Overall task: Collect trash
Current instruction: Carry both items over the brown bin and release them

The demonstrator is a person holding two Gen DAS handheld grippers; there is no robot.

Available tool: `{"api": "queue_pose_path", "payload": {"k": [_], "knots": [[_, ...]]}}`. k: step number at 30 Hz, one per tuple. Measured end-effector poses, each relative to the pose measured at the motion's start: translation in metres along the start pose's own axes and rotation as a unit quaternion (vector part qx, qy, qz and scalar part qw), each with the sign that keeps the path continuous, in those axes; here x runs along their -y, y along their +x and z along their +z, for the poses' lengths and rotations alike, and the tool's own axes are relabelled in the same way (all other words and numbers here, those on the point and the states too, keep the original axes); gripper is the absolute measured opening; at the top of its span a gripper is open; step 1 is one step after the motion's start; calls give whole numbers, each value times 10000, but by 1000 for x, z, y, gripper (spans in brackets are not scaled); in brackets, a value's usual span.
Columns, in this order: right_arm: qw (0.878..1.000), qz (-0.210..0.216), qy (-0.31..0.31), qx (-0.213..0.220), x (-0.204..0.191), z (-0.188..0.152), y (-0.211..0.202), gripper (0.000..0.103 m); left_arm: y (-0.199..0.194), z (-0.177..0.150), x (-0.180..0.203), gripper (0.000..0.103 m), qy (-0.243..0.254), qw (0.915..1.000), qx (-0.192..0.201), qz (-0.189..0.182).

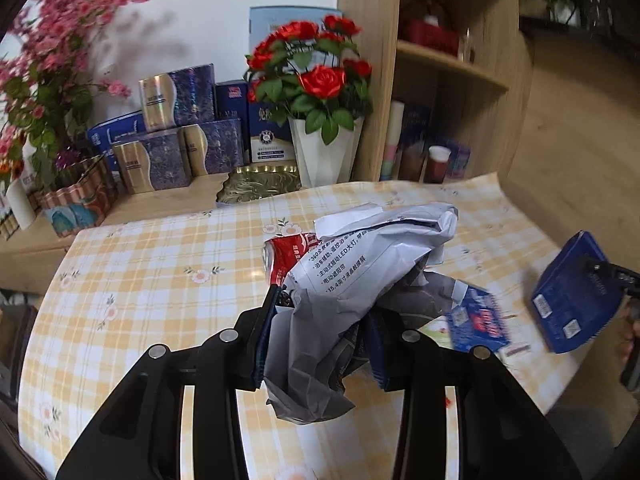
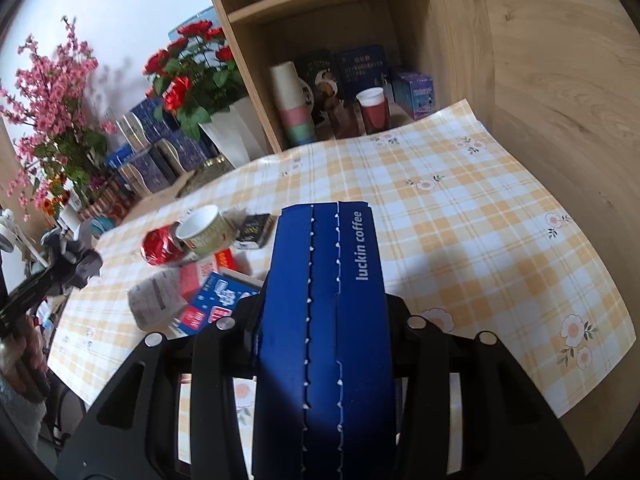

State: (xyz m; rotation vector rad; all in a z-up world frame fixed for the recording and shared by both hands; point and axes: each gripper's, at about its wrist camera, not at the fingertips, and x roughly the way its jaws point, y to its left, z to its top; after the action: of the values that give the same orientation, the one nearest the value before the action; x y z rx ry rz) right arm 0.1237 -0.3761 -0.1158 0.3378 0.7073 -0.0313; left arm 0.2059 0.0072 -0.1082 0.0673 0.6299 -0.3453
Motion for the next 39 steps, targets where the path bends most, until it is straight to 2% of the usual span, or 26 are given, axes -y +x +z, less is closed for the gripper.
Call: {"api": "queue_pose_path", "payload": {"k": [11, 20, 26, 31, 35, 39], "knots": [[9992, 408, 52, -22, -21, -18, -44, 43, -82, -67, 19, 38, -325, 9991, -187, -205], [9897, 1187, -418, -686, -73, -70, -65, 43, -127, -119, 33, 38, -450, 9979, -359, -312], [9657, 1861, -1026, -1494, -124, -124, -56, 43, -142, -135, 34, 38, -528, 9973, -381, -325], [9418, 2137, -1314, -2238, -151, -171, -29, 43, -146, -147, 29, 38, -680, 9959, -485, -351], [9267, 1971, -1616, -2763, -162, -213, 1, 43, -146, -154, 27, 38, -711, 9955, -534, -337], [9208, 1795, -1530, -3106, -160, -238, 26, 43, -144, -159, 28, 38, -709, 9950, -611, -357]]}}
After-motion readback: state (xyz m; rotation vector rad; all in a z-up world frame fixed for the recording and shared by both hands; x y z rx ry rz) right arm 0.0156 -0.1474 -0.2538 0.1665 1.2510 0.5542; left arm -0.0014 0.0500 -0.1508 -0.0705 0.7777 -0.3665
